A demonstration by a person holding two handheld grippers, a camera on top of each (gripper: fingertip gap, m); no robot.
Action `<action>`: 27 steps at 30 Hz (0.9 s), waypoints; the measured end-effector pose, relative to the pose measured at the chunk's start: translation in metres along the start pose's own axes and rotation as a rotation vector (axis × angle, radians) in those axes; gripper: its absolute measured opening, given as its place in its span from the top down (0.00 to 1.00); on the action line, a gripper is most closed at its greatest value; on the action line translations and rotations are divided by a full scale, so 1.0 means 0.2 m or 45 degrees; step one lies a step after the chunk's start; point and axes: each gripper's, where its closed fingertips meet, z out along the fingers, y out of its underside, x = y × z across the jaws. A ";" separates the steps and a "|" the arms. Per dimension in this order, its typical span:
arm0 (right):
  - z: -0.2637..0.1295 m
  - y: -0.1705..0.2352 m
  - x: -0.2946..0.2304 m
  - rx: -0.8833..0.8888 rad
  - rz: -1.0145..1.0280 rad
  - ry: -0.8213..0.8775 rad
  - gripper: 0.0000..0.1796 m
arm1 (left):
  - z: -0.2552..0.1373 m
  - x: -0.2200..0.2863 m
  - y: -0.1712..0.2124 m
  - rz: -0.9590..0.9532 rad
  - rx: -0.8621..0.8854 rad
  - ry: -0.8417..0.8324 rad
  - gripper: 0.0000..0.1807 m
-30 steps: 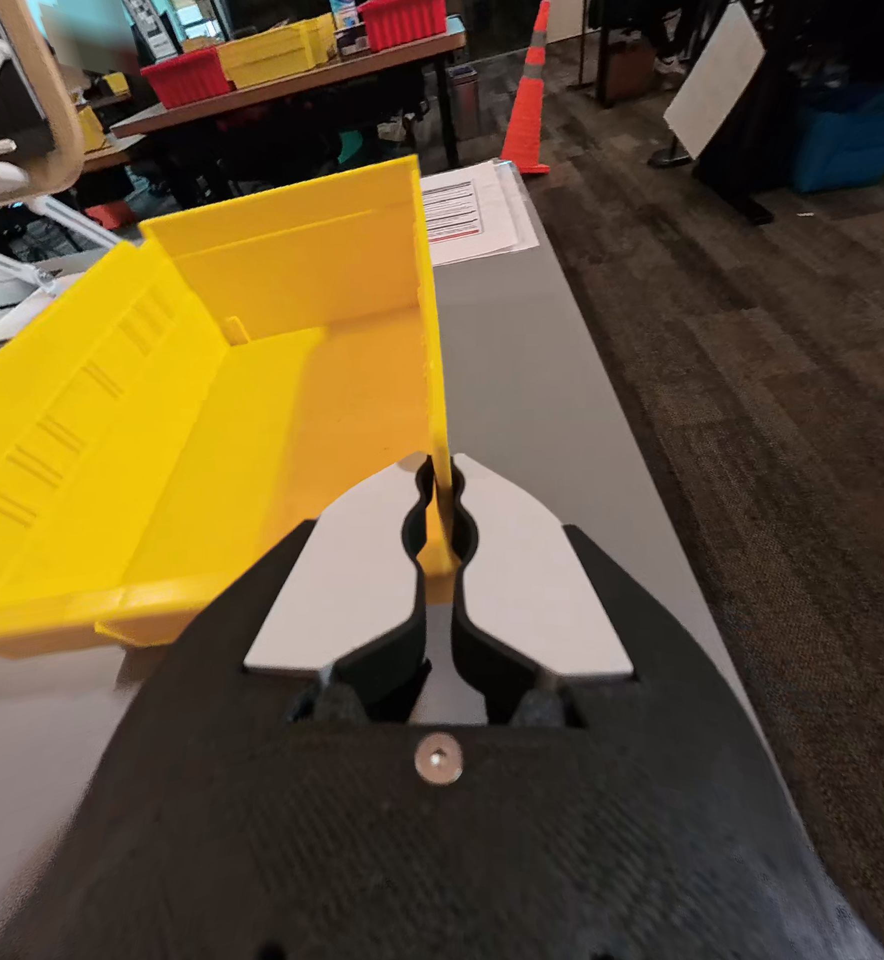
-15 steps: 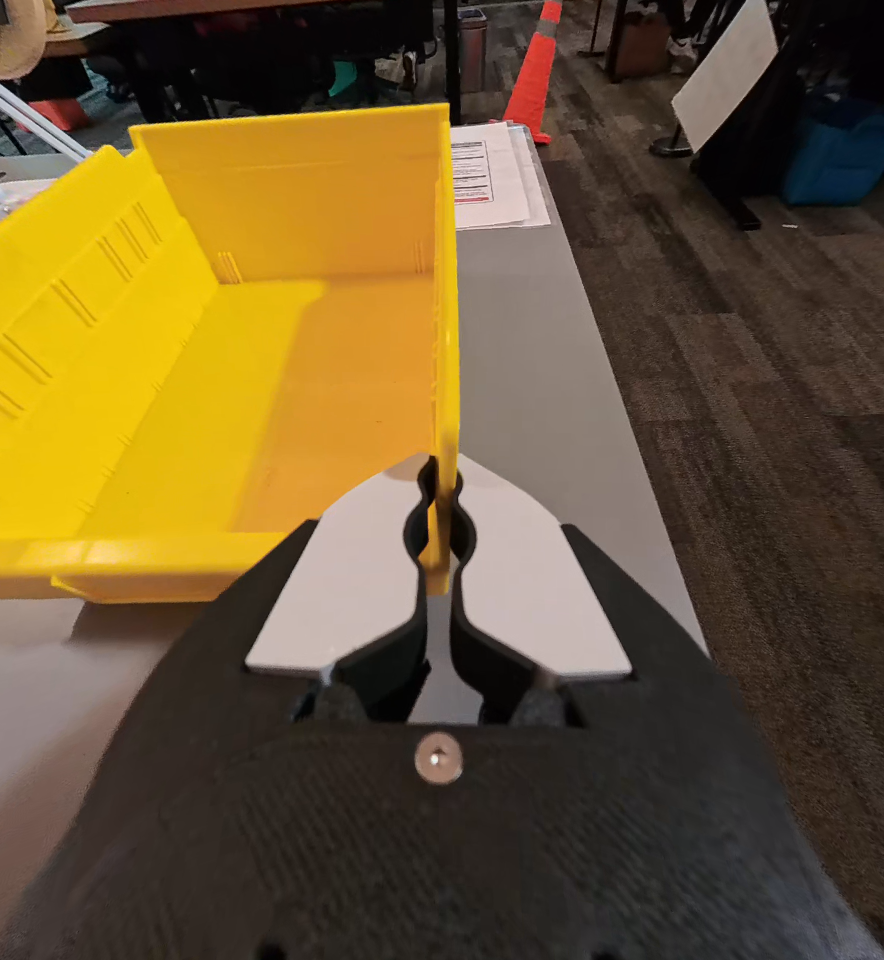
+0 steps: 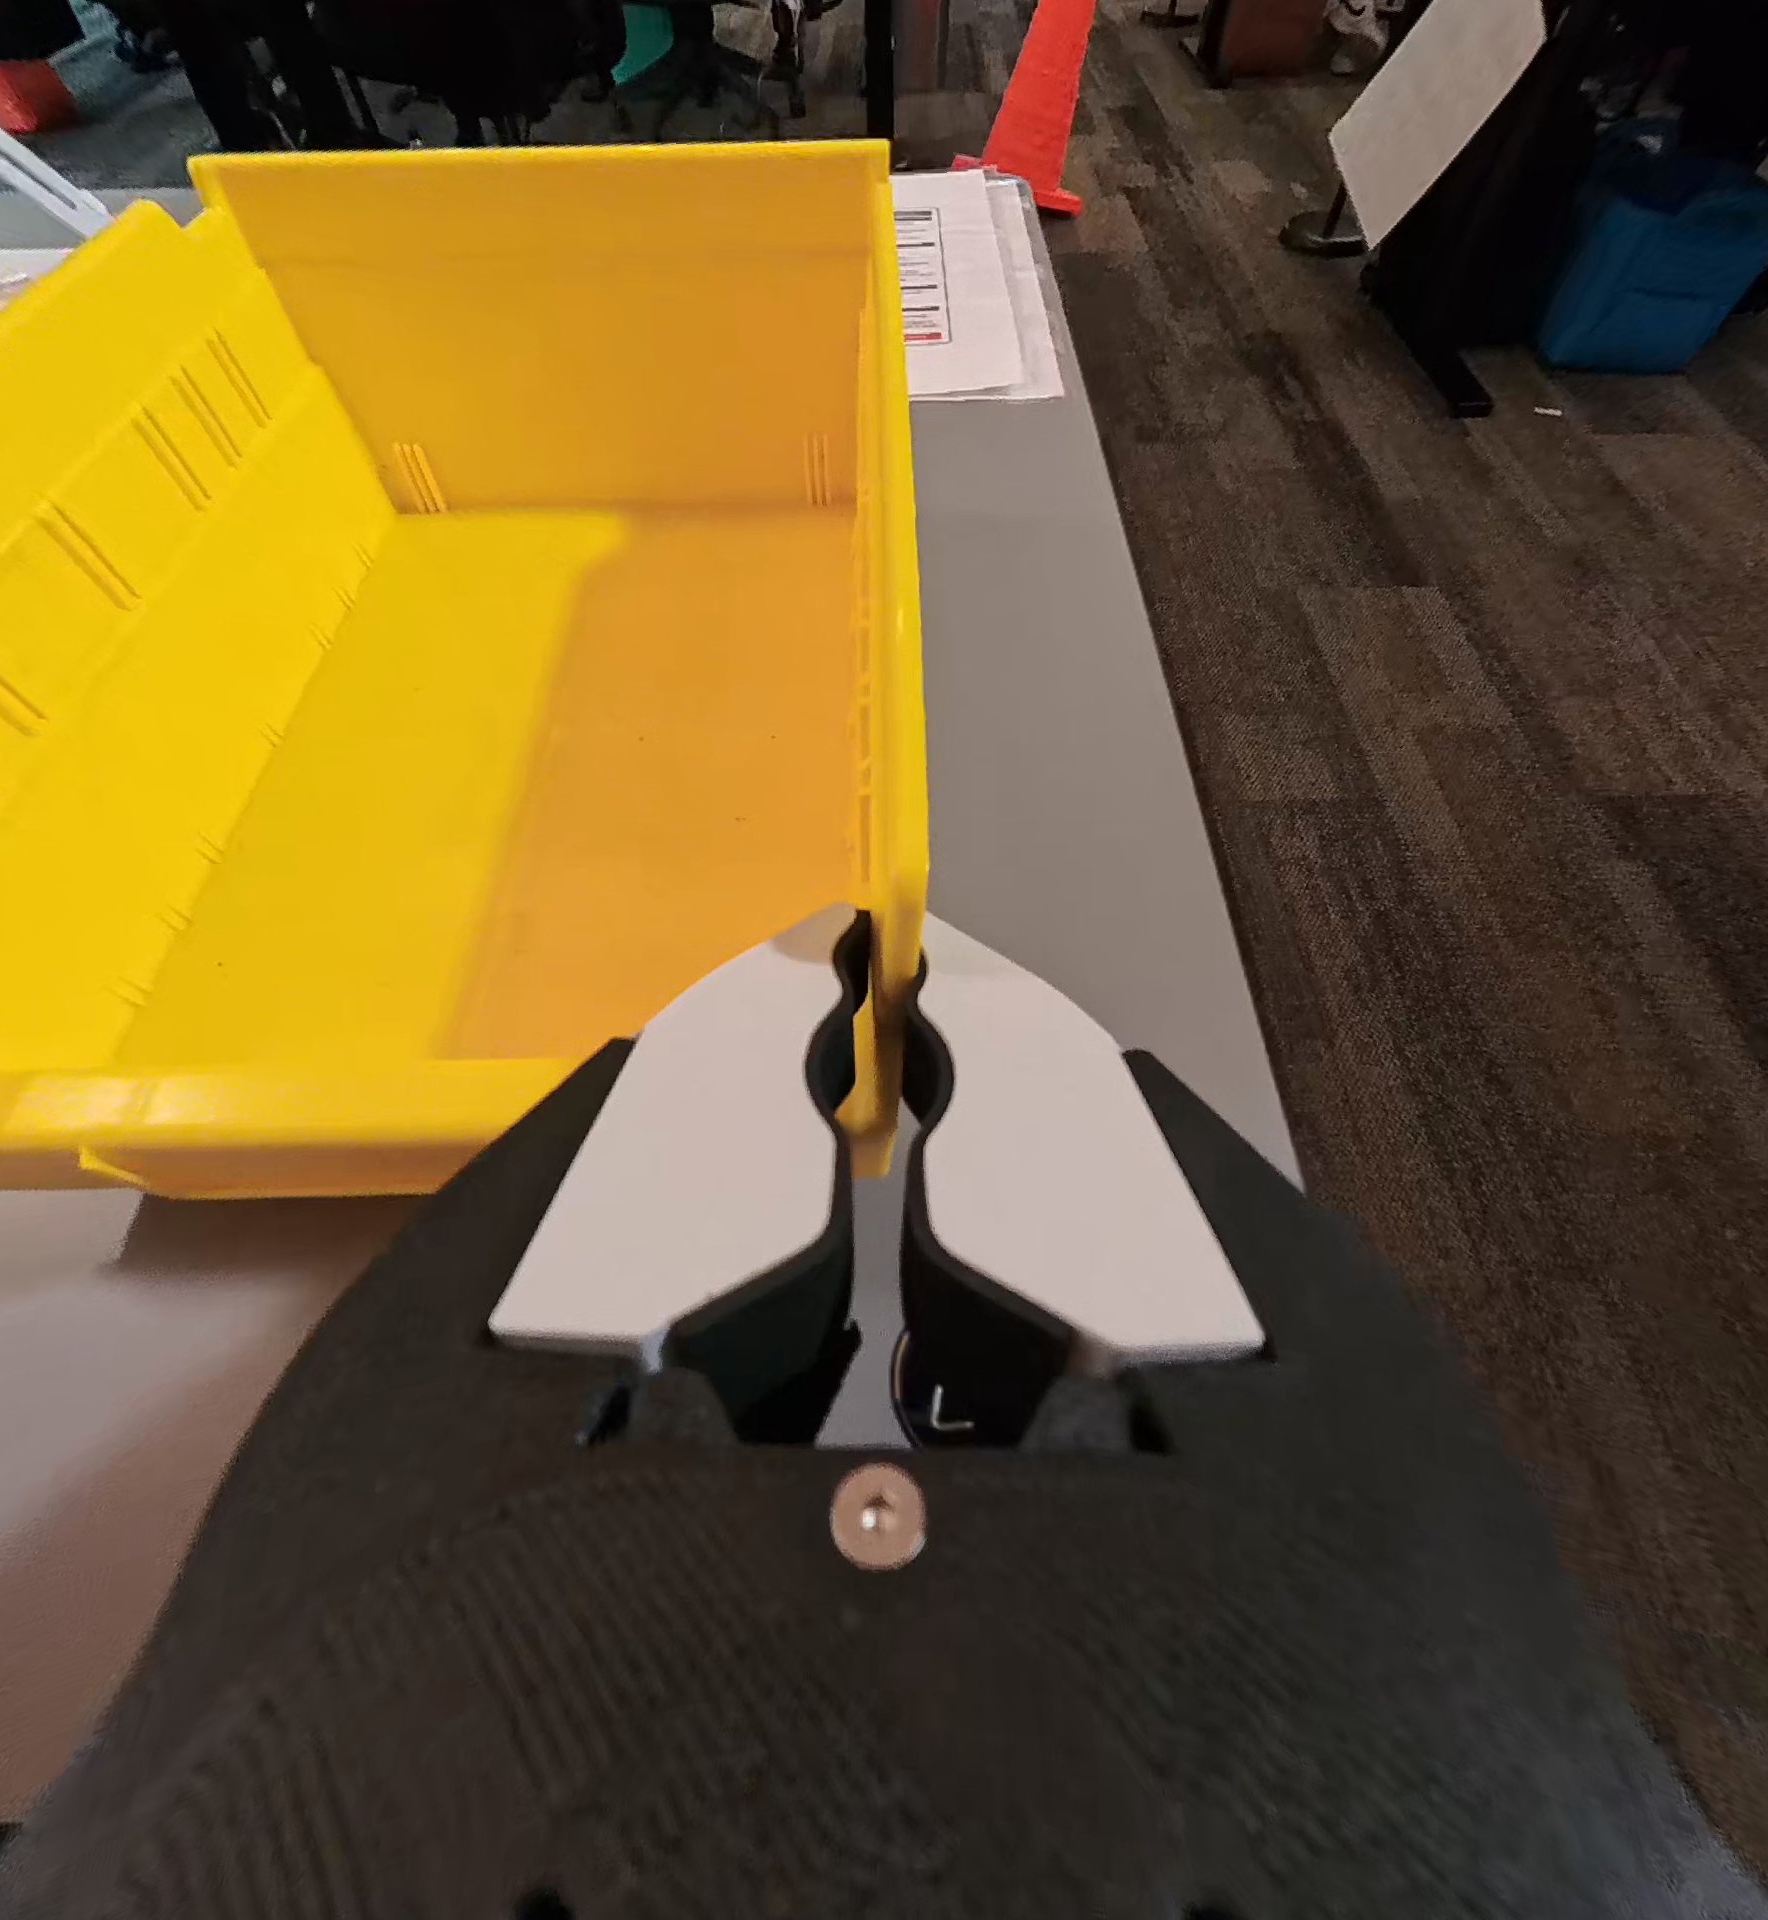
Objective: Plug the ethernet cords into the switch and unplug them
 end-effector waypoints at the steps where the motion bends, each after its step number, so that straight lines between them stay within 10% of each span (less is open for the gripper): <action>1: 0.00 0.00 0.01 0.014 0.032 -0.010 0.99 | 0.00 0.00 0.00 -0.002 0.001 -0.002 0.55; 8: -0.20 -0.27 0.07 0.327 0.037 0.189 0.80 | 0.00 -0.01 0.00 -0.007 0.003 -0.004 0.56; 14: -0.51 -0.70 -0.76 0.773 -0.101 -0.334 0.86 | 0.00 -0.04 0.00 -0.106 0.010 0.015 0.56; 21: -0.29 -0.21 -1.91 0.307 -0.070 -1.245 0.90 | -0.04 -0.07 -0.04 -0.174 0.093 0.006 0.55; 27: -0.24 -0.06 -2.07 0.099 -0.062 -1.411 0.90 | -0.03 -0.07 -0.04 -0.196 0.081 0.031 0.55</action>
